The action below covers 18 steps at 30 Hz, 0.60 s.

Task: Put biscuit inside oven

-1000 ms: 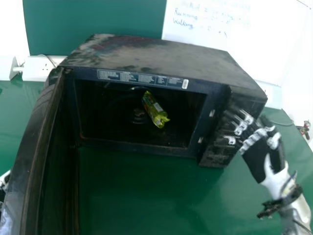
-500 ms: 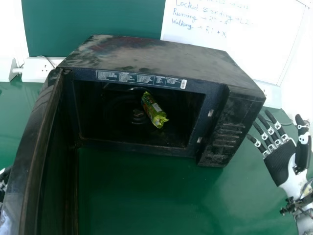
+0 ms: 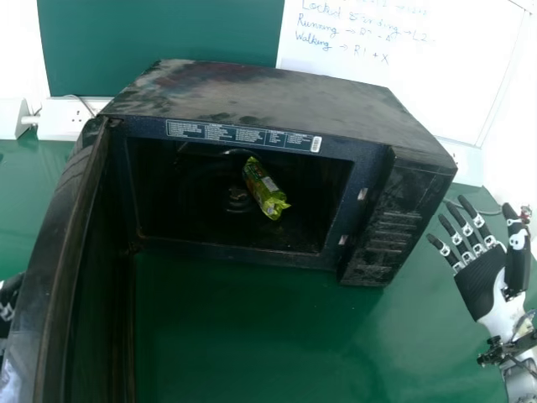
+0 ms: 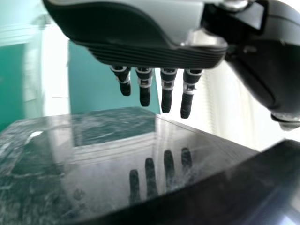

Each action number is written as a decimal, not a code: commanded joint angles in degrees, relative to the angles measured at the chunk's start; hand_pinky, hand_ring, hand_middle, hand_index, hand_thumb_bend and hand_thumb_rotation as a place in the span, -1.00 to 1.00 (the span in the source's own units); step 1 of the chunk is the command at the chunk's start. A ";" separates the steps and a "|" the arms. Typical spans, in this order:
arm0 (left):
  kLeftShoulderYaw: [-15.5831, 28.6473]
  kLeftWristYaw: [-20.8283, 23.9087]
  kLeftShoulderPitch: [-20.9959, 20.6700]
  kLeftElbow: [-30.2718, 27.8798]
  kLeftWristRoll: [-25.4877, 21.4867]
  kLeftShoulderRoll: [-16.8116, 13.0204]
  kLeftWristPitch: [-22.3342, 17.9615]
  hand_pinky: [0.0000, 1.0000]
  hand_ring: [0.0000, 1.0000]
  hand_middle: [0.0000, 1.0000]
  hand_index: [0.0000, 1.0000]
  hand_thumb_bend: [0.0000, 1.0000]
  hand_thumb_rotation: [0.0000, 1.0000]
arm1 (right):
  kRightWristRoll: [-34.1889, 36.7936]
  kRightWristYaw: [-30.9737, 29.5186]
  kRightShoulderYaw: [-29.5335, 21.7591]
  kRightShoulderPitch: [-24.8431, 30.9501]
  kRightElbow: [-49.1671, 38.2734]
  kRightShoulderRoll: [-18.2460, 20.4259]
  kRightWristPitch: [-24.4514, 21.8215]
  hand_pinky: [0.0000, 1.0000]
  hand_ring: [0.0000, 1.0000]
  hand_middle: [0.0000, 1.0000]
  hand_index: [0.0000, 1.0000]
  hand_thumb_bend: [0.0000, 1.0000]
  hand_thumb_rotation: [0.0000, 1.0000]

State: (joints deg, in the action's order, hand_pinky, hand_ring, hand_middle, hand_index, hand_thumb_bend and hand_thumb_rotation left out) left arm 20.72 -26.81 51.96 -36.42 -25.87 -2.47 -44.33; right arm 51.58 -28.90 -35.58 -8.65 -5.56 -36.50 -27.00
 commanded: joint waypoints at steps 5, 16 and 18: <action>2.32 -1.13 -3.76 4.99 5.76 -0.67 -9.41 0.81 0.78 0.80 0.74 0.61 1.00 | -1.12 1.00 -0.07 -0.77 -0.08 1.09 0.26 0.26 0.73 0.84 0.77 0.48 0.91; 7.32 1.79 -9.35 9.38 16.14 -2.54 -21.17 0.98 0.83 0.82 0.76 0.65 1.00 | -1.62 3.15 -0.17 -0.50 -1.33 1.76 -0.95 0.07 0.38 0.51 0.63 0.16 1.00; 7.54 2.13 -10.95 11.14 16.76 -4.19 -23.10 0.98 0.84 0.82 0.77 0.63 1.00 | -1.49 3.38 -0.12 -0.59 -1.30 1.80 -1.22 0.09 0.37 0.51 0.56 0.19 1.00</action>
State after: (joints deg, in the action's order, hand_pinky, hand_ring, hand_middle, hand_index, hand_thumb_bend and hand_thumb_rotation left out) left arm 27.29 -25.30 42.00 -26.67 -9.95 -5.59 -65.74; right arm 49.71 -25.85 -35.52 -9.31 -6.26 -35.31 -27.77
